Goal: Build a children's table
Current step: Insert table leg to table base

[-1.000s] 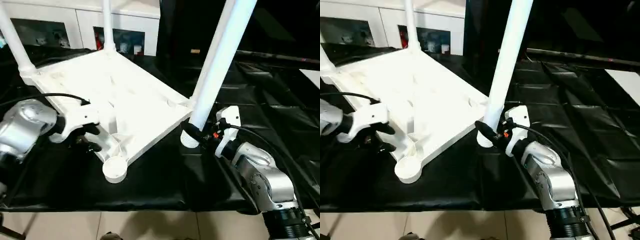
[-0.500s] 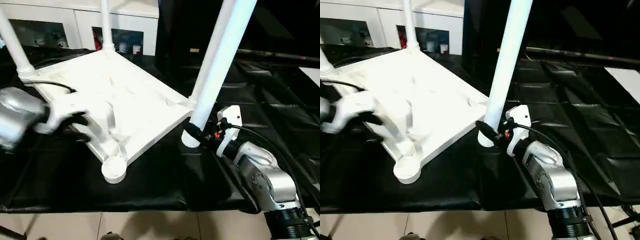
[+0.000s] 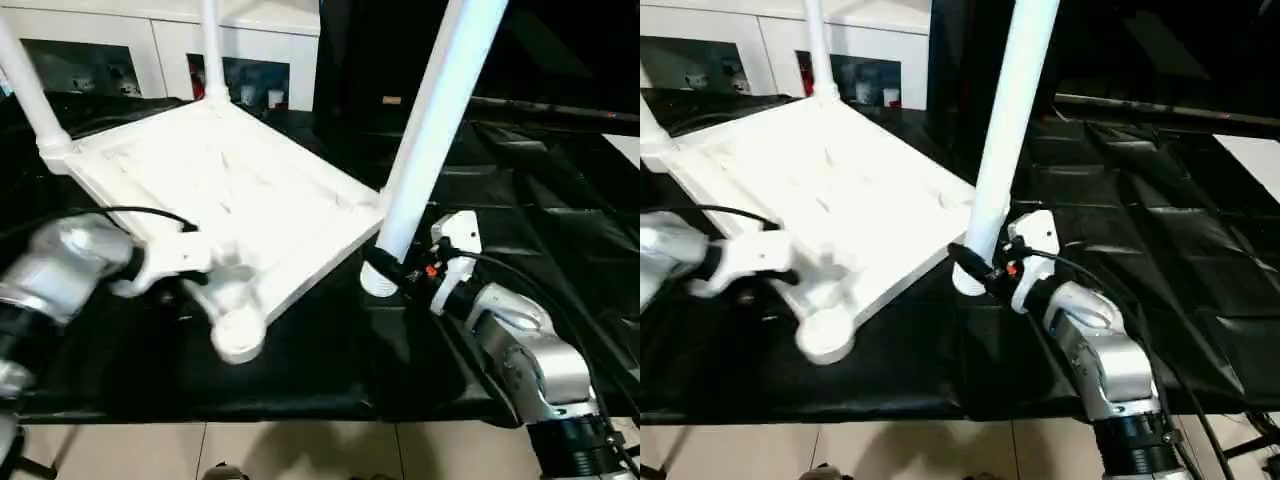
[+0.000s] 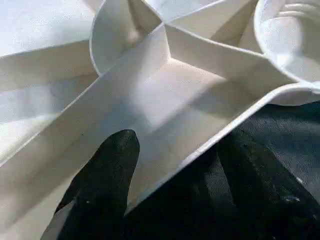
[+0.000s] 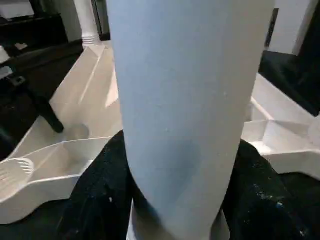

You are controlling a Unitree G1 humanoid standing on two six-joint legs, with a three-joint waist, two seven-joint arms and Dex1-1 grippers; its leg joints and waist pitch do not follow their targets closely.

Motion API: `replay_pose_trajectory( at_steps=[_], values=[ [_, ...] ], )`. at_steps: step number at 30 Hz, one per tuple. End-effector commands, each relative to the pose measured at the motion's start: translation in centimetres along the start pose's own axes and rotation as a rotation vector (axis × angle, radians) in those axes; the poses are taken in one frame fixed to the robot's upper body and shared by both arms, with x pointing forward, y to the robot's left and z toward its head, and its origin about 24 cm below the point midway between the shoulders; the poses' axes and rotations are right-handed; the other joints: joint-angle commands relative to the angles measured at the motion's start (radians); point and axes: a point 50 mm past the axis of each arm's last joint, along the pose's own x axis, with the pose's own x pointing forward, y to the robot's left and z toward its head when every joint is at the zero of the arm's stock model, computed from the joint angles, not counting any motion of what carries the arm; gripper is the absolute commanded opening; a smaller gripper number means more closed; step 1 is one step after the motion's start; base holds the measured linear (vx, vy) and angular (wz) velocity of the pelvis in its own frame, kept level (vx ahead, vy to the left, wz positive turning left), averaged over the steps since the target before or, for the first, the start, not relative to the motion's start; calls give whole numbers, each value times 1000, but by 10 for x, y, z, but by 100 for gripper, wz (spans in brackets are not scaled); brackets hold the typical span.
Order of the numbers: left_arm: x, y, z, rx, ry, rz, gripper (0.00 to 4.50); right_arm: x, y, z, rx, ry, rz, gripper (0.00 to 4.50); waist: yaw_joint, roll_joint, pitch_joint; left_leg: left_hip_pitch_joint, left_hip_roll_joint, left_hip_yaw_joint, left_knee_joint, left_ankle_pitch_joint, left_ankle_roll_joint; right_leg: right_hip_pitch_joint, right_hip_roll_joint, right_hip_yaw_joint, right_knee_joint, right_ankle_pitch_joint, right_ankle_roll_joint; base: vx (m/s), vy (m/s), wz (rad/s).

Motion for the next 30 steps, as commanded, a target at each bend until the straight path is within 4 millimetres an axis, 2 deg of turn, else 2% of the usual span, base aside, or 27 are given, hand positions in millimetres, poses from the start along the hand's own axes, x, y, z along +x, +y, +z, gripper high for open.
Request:
replay_pose_trajectory(
  at_steps=[1, 2, 3, 4, 5, 9, 13, 17, 22, 25, 26, 27, 29, 30],
  values=[
    [2, 2, -3, -23, 26, 20, 263, 0, -1, 6, -42, -16, 0, 193, 0, 30, -70, 11, 11, -1, -82, -352, -64, 45, -42, 39, -69, -309, -171, 0, 0, 0],
    [2, 3, -4, -32, 33, 23, 263, 0, -1, 5, -40, -16, -2, 193, 0, 31, -70, 11, 11, -2, -82, -354, -64, 45, -43, 39, -69, -318, -170, 0, 0, 0],
    [0, 5, -6, -44, 42, 46, 263, 0, -1, 5, -36, -16, -2, 193, 0, 27, -69, 11, 12, -3, -82, -362, -63, 45, -44, 39, -73, -341, -163, 0, 0, 0],
    [0, 6, -7, -51, 49, 47, 258, 0, 0, 5, -36, -15, 0, 193, 0, 30, -68, 12, 11, -3, -82, -370, -62, 44, -45, 40, -75, -363, -158, 0, 0, 0],
    [-1, 6, -8, -57, 55, 38, 242, 0, 0, 5, -37, -14, 4, 193, 0, 27, -67, 12, 12, -4, -83, -373, -61, 43, -45, 39, -76, -379, -151, 0, 0, 0],
    [0, 6, -6, -86, 41, 35, 216, 2, -1, 4, -40, -10, 5, 193, -4, 25, -68, 7, 10, -7, -83, -361, -59, 46, -47, 38, -78, -398, -139, 0, 0, 0],
    [2, 1, -1, -110, 20, -28, 193, 4, -1, 5, -41, -12, 6, 193, -8, 29, -70, 8, 11, -5, -82, -342, -57, 45, -43, 39, -72, -338, -164, 0, 0, 0],
    [5, -2, 4, -125, 18, -70, 168, 3, -4, 4, -45, -3, -3, 193, -14, 27, -72, 6, 9, 0, -80, -296, -48, 49, -41, 40, -64, -257, -194, 0, 0, 0],
    [17, -10, 16, -177, -19, -114, 145, 3, -4, 3, -38, -1, -4, 193, -16, 27, -71, 7, 11, 1, -80, -301, -44, 50, -42, 40, -68, -289, -191, 0, 0, 0],
    [22, -10, 20, -196, -26, -96, 124, 3, -6, 3, -35, 1, -12, 193, -16, 26, -70, 8, 11, 1, -79, -310, -41, 48, -41, 39, -70, -309, -189, 0, 0, 0],
    [30, -9, 26, -243, -53, -57, 118, 3, -8, 3, -30, 1, -24, 193, -17, 24, -69, 7, 9, 1, -79, -321, -41, 49, -41, 38, -74, -338, -178, 0, 0, 0],
    [34, -8, 28, -269, -59, -32, 118, 3, -8, 3, -24, 0, -30, 193, -16, 31, -68, 9, 10, 0, -79, -329, -45, 47, -41, 38, -72, -340, -180, 0, 0, 0],
    [47, -9, 36, -328, -71, 20, 102, 4, -11, 4, -6, 0, -44, 193, -14, 25, -68, 10, 8, 0, -75, -349, -37, 47, -43, 36, -82, -392, -171, 0, 0, 0],
    [48, -10, 37, -331, -72, 22, 102, 4, -11, 4, -3, 1, -47, 193, -14, 25, -68, 10, 8, 0, -75, -348, -34, 47, -44, 35, -83, -404, -166, 0, 0, 0]
  ],
)
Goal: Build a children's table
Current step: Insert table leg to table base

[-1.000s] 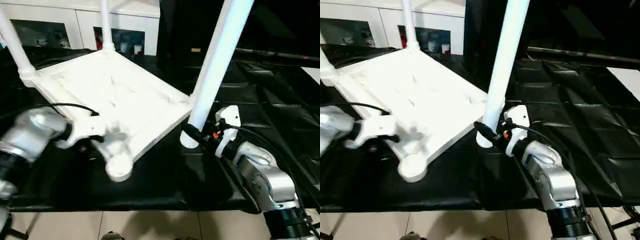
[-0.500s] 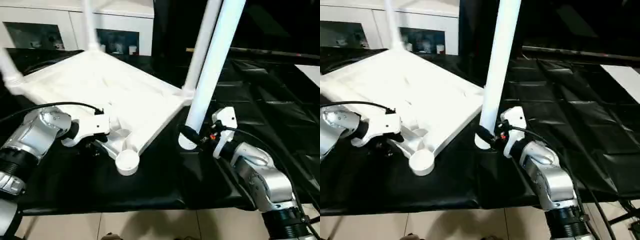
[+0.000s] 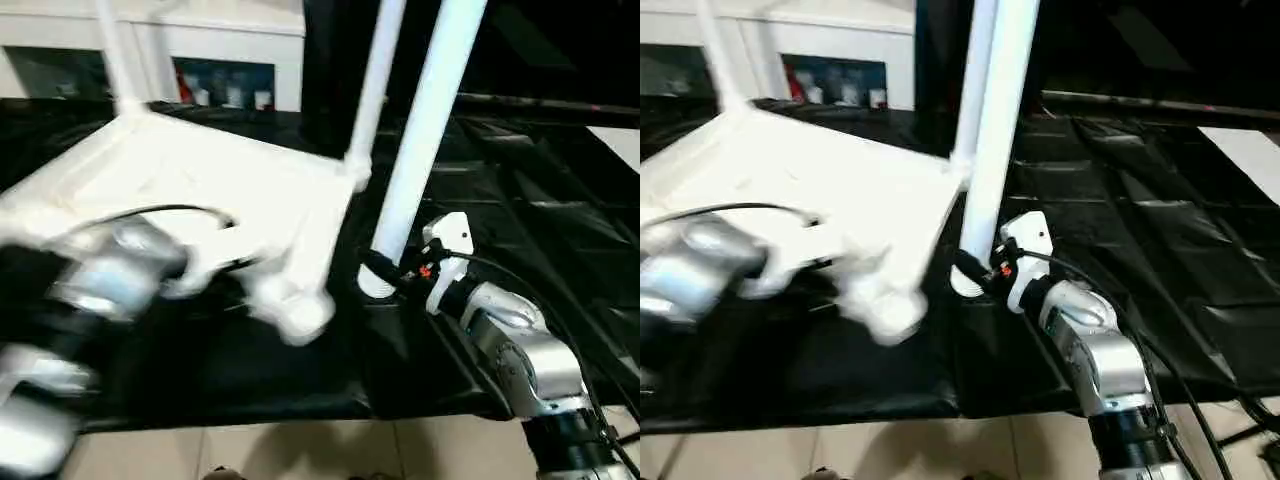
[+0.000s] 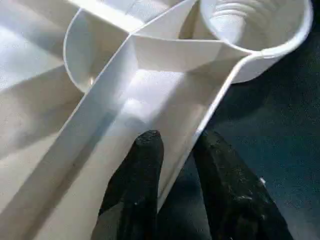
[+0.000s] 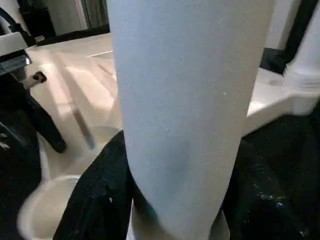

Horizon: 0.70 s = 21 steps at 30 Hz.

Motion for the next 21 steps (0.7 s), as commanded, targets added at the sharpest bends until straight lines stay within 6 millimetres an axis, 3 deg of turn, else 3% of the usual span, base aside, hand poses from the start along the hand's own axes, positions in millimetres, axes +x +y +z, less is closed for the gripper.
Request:
replay_pose_trajectory(
  at_steps=[1, 2, 5, 12, 16, 18, 19, 21],
  values=[
    [10, -2, -13, -98, 32, 47, 94, -3, -9, 4, 14, -14, -40, 193, 6, 12, -65, 2, 8, -2, -76, -341, -30, 49, -42, 34, -84, -416, -153, 0, 0, 0],
    [15, -3, -11, -134, 24, 66, 94, -4, -11, 3, 38, -14, -55, 193, 8, 10, -67, -2, 7, -3, -76, -319, -24, 50, -43, 33, -87, -433, -133, 0, 0, 0],
    [22, -5, -10, -164, 17, 92, 76, -3, -13, 2, 63, -17, -73, 193, 3, 6, -70, -6, 6, -2, -75, -296, -15, 52, -41, 31, -88, -415, -131, 0, 0, 0],
    [30, -10, -3, -157, -12, 124, 50, -2, -15, 3, 97, -27, -93, 193, -2, 12, -70, -4, 7, -2, -75, -294, -2, 49, -38, 30, -89, -396, -136, 0, 0, 0],
    [25, -7, 4, -195, -85, 143, 30, -3, -19, 5, 164, -38, -100, 193, -2, 3, -70, -5, 6, -1, -75, -300, 2, 48, -39, 29, -91, -424, -126, 0, 0, 0],
    [23, -5, 8, -210, -117, 158, 26, -3, -20, 4, 150, -19, -104, 193, -3, 6, -71, -6, 6, -1, -74, -289, -1, 48, -40, 29, -90, -419, -126, 0, 0, 0],
    [22, -6, 8, -260, -137, 157, 19, -3, -20, 3, 161, -13, -99, 193, -3, -5, -73, -9, 6, 1, -72, -268, 2, 51, -39, 30, -85, -400, -128, 0, 0, 0],
    [22, -7, 8, -318, -153, 168, 12, -1, -20, 2, 164, -4, -88, 193, -2, -4, -76, -12, 9, 1, -71, -222, 10, 50, -40, 30, -78, -332, -148, 0, 0, 0]
  ],
)
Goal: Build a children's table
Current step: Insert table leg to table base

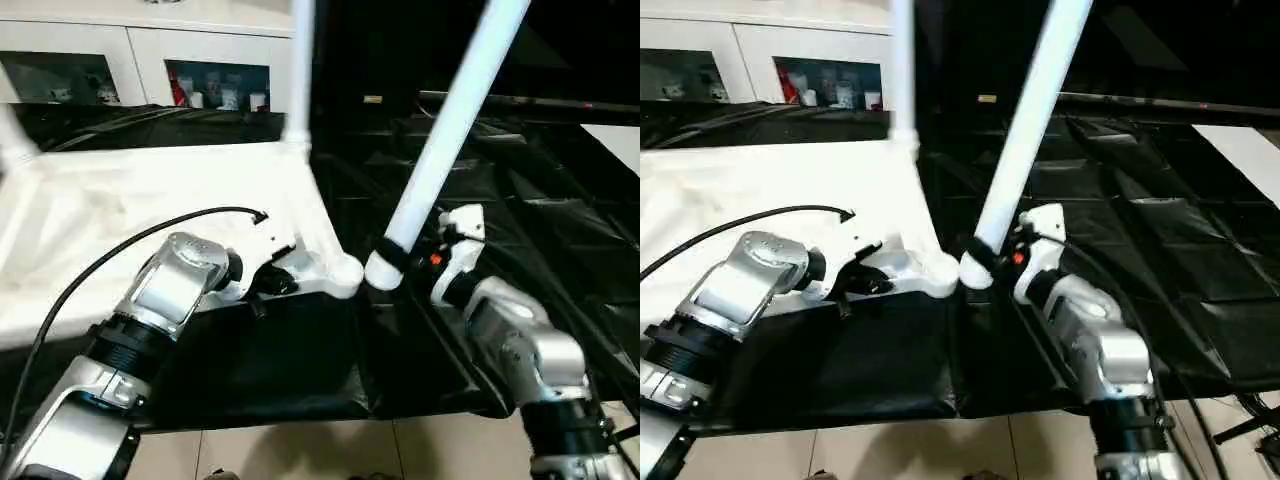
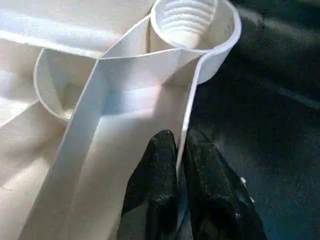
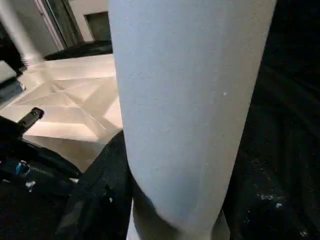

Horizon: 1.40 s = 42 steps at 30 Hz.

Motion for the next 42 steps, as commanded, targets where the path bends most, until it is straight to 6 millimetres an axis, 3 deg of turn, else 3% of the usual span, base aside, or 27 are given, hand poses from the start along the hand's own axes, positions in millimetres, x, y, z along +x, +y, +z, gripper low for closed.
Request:
replay_pose_trajectory(
  at_steps=[1, 2, 3, 6, 8, 13, 16, 17, 19, 22, 26, 27, 31, 33, 34, 35, 36, 37, 38, 40, 41, 42],
  values=[
    [-4, 5, -9, -98, 8, 68, 9, 1, -2, 3, 1, 7, 3, 193, 13, 1, -73, -4, 8, 2, -68, -222, 9, 55, -41, 33, -75, -332, -149, 0, 0, 0],
    [-4, 5, -10, -103, 7, 81, 9, 2, -1, 2, -6, 13, 5, 193, 13, 1, -75, -6, 8, 3, -66, -190, 17, 57, -39, 34, -68, -261, -170, 0, 0, 0],
    [-3, 5, -11, -93, 6, 88, 6, 3, 0, 2, -13, 18, 9, 193, 12, -1, -74, -7, 8, 4, -66, -186, 20, 57, -38, 33, -68, -249, -174, 0, 0, 0],
    [-1, 4, -14, 20, -11, 89, 0, 6, 3, 3, -29, 27, 22, 193, 14, 0, -72, -8, 7, 3, -67, -206, 25, 58, -41, 32, -78, -304, -152, 0, 0, 0],
    [0, 4, -17, 111, -4, 90, 0, 7, 4, 3, -37, 28, 31, 193, 15, 6, -70, -2, 10, 2, -70, -232, 17, 51, -39, 33, -81, -325, -140, 0, 0, 0],
    [3, -4, -12, 248, -85, 9, 0, 6, 1, 3, -63, 40, 32, 193, 26, 5, -67, 3, 12, 2, -73, -279, -5, 45, -44, 35, -87, -393, -116, 0, 0, 0],
    [5, -5, -9, 295, -126, -5, 0, 4, 0, 2, -75, 46, 24, 193, 38, 10, -67, 9, 12, 4, -74, -282, -10, 41, -41, 37, -86, -364, -119, 0, 0, 0],
    [6, -6, -8, 325, -130, -18, 0, 3, -1, 3, -77, 41, 19, 193, 42, 17, -69, 8, 14, 1, -76, -287, -19, 44, -41, 37, -79, -334, -127, 0, 0, 0],
    [7, -6, -8, 337, -134, -27, 0, 2, -1, 3, -79, 40, 18, 193, 45, 12, -69, 6, 13, 1, -77, -290, -22, 47, -41, 37, -78, -321, -128, 0, 0, 0],
    [12, -8, -6, 372, -143, -48, 0, 0, -1, 7, -88, 14, 22, 193, 47, 19, -70, 7, 12, 2, -77, -295, -26, 48, -40, 37, -79, -310, -128, 0, 0, 0],
    [16, -15, -3, 358, -162, -143, 0, 3, 6, 10, -106, -15, 90, 193, 50, 17, -70, 7, 12, 2, -76, -302, -25, 48, -43, 38, -80, -332, -126, 0, 0, 0],
    [17, -17, -4, 362, -157, -171, 0, 7, 8, 11, -126, -24, 113, 193, 49, 24, -70, 9, 14, 1, -77, -308, -28, 47, -44, 38, -82, -329, -130, 0, 0, 0],
    [23, -22, -7, 393, -121, -225, 0, 20, 12, 17, -125, -44, 181, 193, 45, 28, -70, 11, 13, 2, -75, -326, -25, 45, -41, 39, -77, -313, -158, 0, 0, 0],
    [24, -22, -7, 397, -111, -225, 0, 22, 11, 17, -113, -44, 185, 193, 49, 27, -71, 13, 15, 4, -75, -312, -22, 45, -42, 40, -76, -300, -162, 0, 0, 0],
    [26, -23, -6, 418, -97, -234, 0, 25, 7, 14, -91, -36, 188, 193, 47, 20, -71, 10, 15, 4, -75, -302, -20, 48, -42, 40, -74, -290, -167, 0, 0, 0],
    [26, -23, -6, 419, -96, -234, 0, 25, 7, 14, -90, -35, 188, 193, 48, 27, -71, 11, 15, 4, -76, -303, -22, 47, -43, 39, -75, -297, -169, 0, 0, 0],
    [28, -23, -5, 420, -94, -233, 0, 26, 5, 11, -81, -25, 192, 193, 46, 21, -71, 10, 16, 5, -75, -303, -22, 48, -43, 39, -75, -298, -168, 0, 0, 0],
    [28, -22, -5, 418, -94, -231, 0, 27, 4, 10, -83, -16, 191, 193, 47, 24, -71, 9, 15, 3, -76, -302, -23, 51, -44, 39, -74, -302, -166, 0, 0, 0],
    [28, -21, -4, 417, -91, -225, 0, 28, 3, 7, -70, -2, 199, 193, 46, 19, -72, 7, 14, 4, -75, -297, -21, 51, -43, 38, -75, -301, -166, 0, 0, 0],
    [28, -20, -3, 417, -89, -222, 0, 28, 3, 5, -61, 6, 207, 193, 46, 20, -73, 6, 15, 3, -74, -283, -18, 54, -45, 39, -73, -291, -168, 0, 0, 0],
    [28, -19, -3, 420, -87, -220, 0, 29, 1, 2, -71, 22, 202, 193, 45, 14, -74, 4, 14, 4, -73, -269, -13, 55, -46, 39, -71, -288, -168, 0, 0, 0],
    [28, -19, -3, 420, -87, -220, 0, 29, 1, 2, -71, 22, 202, 193, 45, 16, -72, 4, 14, 4, -74, -268, -12, 54, -46, 39, -72, -293, -168, 0, 0, 0]
  ],
)
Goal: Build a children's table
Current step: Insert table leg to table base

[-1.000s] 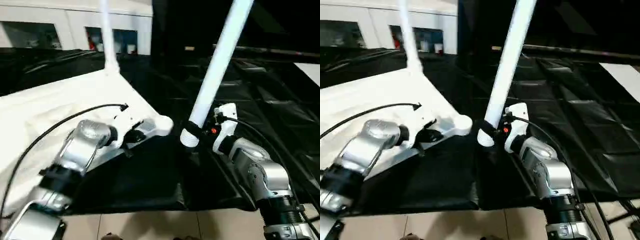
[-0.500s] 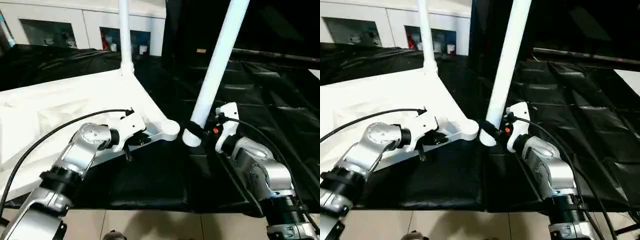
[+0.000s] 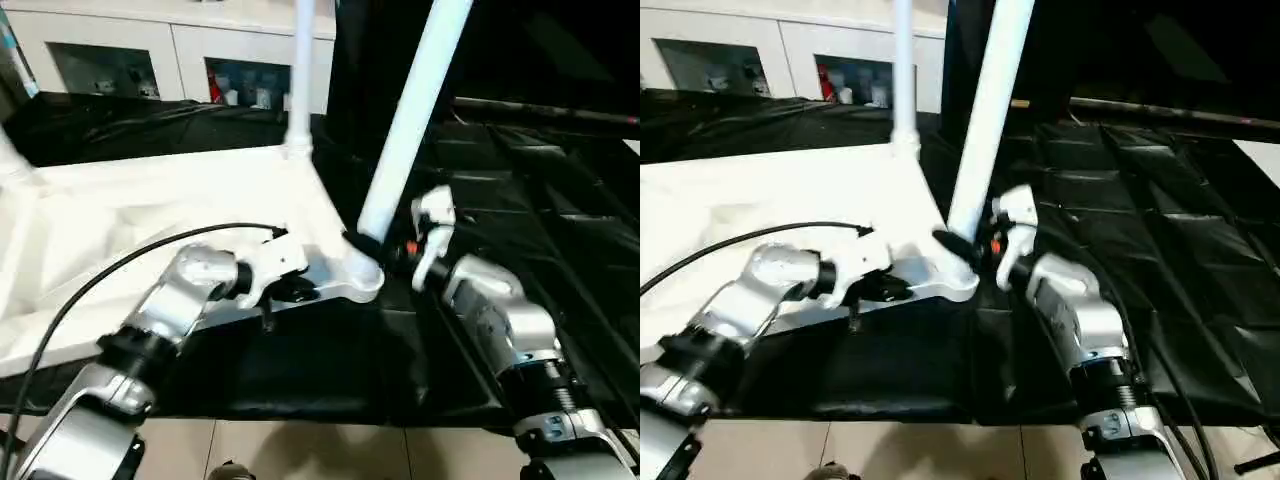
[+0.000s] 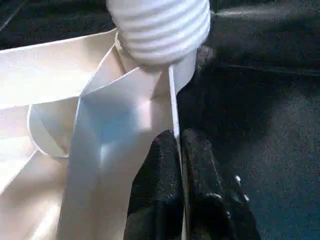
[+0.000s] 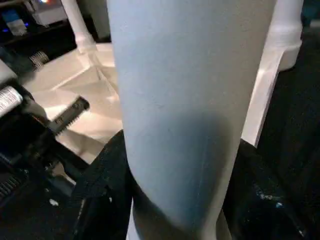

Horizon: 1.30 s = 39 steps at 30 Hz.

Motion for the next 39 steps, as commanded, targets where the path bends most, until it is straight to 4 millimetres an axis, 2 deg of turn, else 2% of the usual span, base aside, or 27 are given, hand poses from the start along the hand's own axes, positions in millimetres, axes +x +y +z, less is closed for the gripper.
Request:
replay_pose_trajectory(
  at_steps=[1, 2, 4, 8, 11, 12, 14, 16, 26, 29, 33, 34, 37, 38, 39],
  values=[
    [8, -5, 0, 34, 34, -51, 0, 0, -4, 7, -46, -6, 1, 193, -10, 4, -70, 4, 14, 5, -75, -263, -12, 50, -44, 38, -72, -296, -168, 0, 0, 0],
    [7, -4, -1, 34, 37, -48, 0, 0, -7, 6, -40, -5, -5, 193, -10, 0, -71, 5, 14, 5, -75, -263, -10, 49, -45, 37, -72, -309, -167, 0, 0, 0],
    [6, -4, -1, 33, 37, -47, 0, 0, -8, 5, -32, -10, -8, 193, -11, 3, -68, 6, 15, 5, -76, -272, -10, 47, -45, 38, -75, -324, -164, 0, 0, 0],
    [4, -5, -3, 25, 40, -63, 0, 3, -14, 4, -24, -13, -22, 193, -13, -2, -69, 6, 16, 5, -76, -276, -9, 46, -46, 37, -76, -339, -164, 0, 0, 0],
    [3, -5, -5, 23, 46, -63, 0, 5, -16, 4, -18, -10, -26, 193, -13, 0, -69, 5, 15, 5, -76, -268, -7, 47, -45, 38, -74, -326, -166, 0, 0, 0],
    [3, -5, -5, 21, 49, -62, 0, 6, -17, 3, -17, 2, -29, 193, -14, -5, -70, 4, 15, 5, -76, -266, -6, 48, -45, 37, -73, -323, -170, 0, 0, 0],
    [3, -5, -6, 20, 51, -62, 0, 6, -18, 2, -17, 11, -30, 193, -18, -1, -67, 4, 15, 5, -77, -277, -7, 46, -45, 37, -75, -341, -168, 0, 0, 0],
    [2, -5, -7, 16, 53, -62, 0, 6, -20, 2, -25, 36, -27, 193, -18, -4, -68, 5, 16, 5, -77, -278, -5, 46, -45, 37, -76, -349, -164, 0, 0, 0],
    [1, -4, -11, 17, 93, -69, 0, 2, -19, -4, -23, 120, 52, 192, -18, -1, -68, 5, 17, 4, -77, -283, -1, 46, -44, 37, -76, -341, -169, 0, 0, 0],
    [0, -4, -12, 13, 100, -76, 0, 1, -19, -3, -40, 138, 70, 192, -18, -4, -68, 5, 16, 4, -77, -284, -1, 46, -45, 37, -77, -351, -167, 0, 0, 0],
    [0, -4, -12, 7, 97, -80, 0, 2, -20, -3, -45, 128, 60, 192, -19, -4, -69, 4, 17, 4, -77, -281, -2, 46, -45, 37, -76, -345, -169, 0, 0, 0],
    [0, -5, -12, 6, 96, -82, 0, 4, -21, -4, -31, 113, 46, 192, -18, 0, -69, 5, 17, 4, -78, -283, -3, 45, -45, 37, -76, -345, -170, 0, 0, 0],
    [0, -5, -12, 3, 95, -85, 0, 5, -23, -7, 20, 77, 14, 192, -23, -1, -68, 5, 17, 3, -79, -303, -8, 43, -47, 36, -78, -365, -174, 0, 0, 0],
    [0, -5, -12, 3, 96, -86, 0, 5, -23, -9, 42, 64, 5, 192, -24, 3, -67, 7, 17, 2, -79, -315, -11, 42, -46, 37, -80, -368, -175, 0, 0, 0],
    [0, -5, -12, 2, 97, -88, 0, 4, -25, -10, 63, 51, -7, 192, -25, 2, -68, 7, 17, 2, -80, -317, -11, 44, -45, 36, -78, -363, -176, 0, 0, 0]
  ],
)
